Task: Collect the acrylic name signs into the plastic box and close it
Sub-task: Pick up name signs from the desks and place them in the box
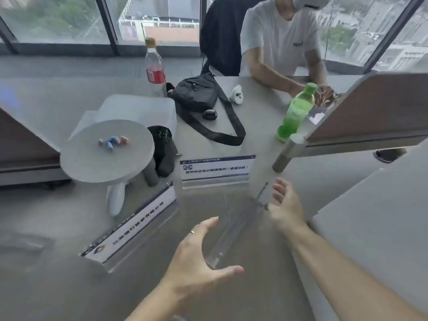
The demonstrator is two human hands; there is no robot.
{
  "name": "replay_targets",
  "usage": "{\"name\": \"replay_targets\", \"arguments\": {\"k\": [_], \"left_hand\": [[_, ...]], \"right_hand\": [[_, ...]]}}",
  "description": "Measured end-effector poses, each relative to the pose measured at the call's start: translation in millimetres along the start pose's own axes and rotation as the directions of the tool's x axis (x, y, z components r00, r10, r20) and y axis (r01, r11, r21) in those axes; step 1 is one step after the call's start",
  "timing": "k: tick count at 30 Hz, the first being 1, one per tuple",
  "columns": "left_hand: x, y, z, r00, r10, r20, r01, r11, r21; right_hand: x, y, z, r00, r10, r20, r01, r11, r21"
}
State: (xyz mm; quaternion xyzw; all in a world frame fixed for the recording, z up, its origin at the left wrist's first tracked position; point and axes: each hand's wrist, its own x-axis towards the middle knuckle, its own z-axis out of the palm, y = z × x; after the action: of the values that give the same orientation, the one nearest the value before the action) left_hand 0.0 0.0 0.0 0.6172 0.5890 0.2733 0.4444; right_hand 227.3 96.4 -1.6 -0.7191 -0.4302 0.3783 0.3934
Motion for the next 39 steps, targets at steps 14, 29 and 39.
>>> {"name": "replay_targets", "arguments": {"k": [14, 29, 39], "left_hand": [[-7, 32, -82, 0.995, -0.010, -0.098, 0.004, 0.998, -0.059], [-199, 279, -366, 0.826, 0.207, -0.524, -0.166, 0.978, 0.125], [-336, 270, -475, 0.888, 0.303, -0.346, 0.061, 0.668, 0.742]], "right_hand": [[-64, -32, 7, 0.982, -0.159, 0.106, 0.139, 0.975, 0.172], [-250, -373, -36, 0.773, -0.625, 0.106, 0.542, 0.739, 0.401], [-400, -446, 89, 0.655, -0.701, 0.282, 0.568, 0.703, 0.428]]}}
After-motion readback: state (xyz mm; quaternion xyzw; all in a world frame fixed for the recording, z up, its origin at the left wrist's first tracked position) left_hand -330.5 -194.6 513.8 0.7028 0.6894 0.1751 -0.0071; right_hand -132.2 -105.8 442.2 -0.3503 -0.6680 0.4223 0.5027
